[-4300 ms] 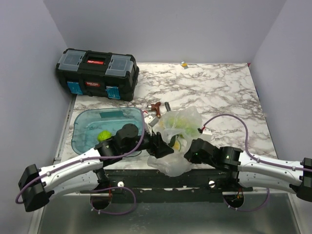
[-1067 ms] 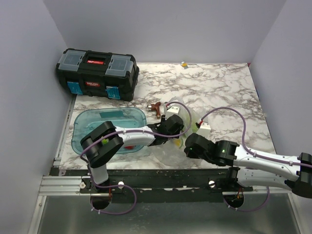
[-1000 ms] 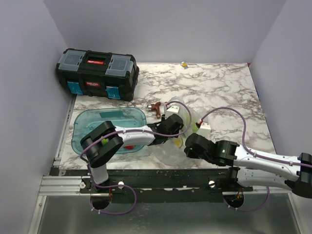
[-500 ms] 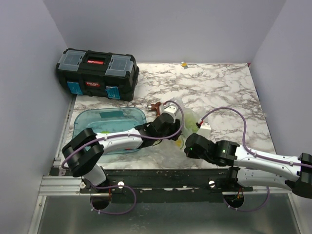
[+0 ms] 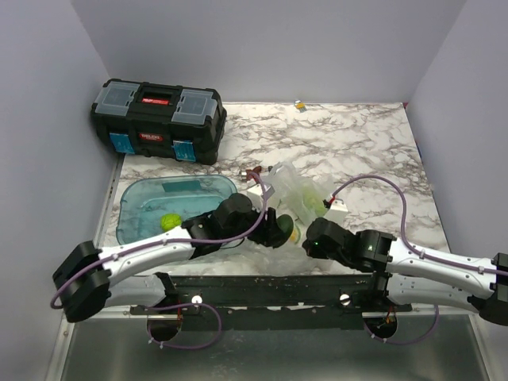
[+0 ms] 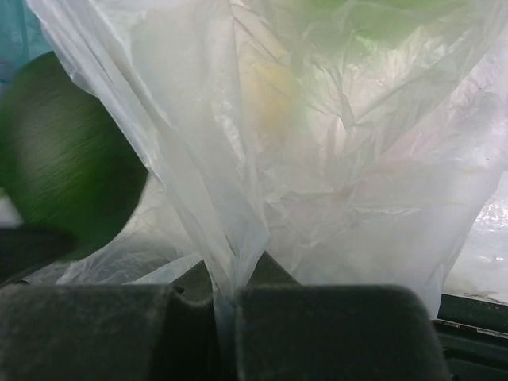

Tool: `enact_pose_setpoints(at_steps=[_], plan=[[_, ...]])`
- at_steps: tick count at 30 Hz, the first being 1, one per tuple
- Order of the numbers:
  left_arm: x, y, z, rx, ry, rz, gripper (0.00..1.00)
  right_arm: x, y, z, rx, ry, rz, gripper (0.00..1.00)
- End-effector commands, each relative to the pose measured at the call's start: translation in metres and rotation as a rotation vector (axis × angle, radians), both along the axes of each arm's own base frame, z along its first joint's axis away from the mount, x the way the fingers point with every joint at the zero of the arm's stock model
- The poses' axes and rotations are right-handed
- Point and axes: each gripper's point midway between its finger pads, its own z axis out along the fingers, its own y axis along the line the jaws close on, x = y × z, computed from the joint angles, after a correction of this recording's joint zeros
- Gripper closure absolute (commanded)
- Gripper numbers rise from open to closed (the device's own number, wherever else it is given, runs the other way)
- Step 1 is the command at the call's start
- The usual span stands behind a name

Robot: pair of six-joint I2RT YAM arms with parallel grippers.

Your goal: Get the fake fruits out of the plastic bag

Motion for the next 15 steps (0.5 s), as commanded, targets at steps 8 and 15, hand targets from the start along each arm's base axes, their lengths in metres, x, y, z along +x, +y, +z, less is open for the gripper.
enact_pose_setpoints(at_steps=[8, 15], plan=[[-0.010, 0.096, 0.053, 0.092, -0.066, 0.169, 1.00, 0.003, -0.014, -0.002, -0.028, -0.030, -0.032, 0.99], [0.030, 0.180, 0.050, 0.258, -0.135, 0.492, 1.00, 0.004, -0.018, 0.000, -0.015, -0.037, -0.055, 0.99]])
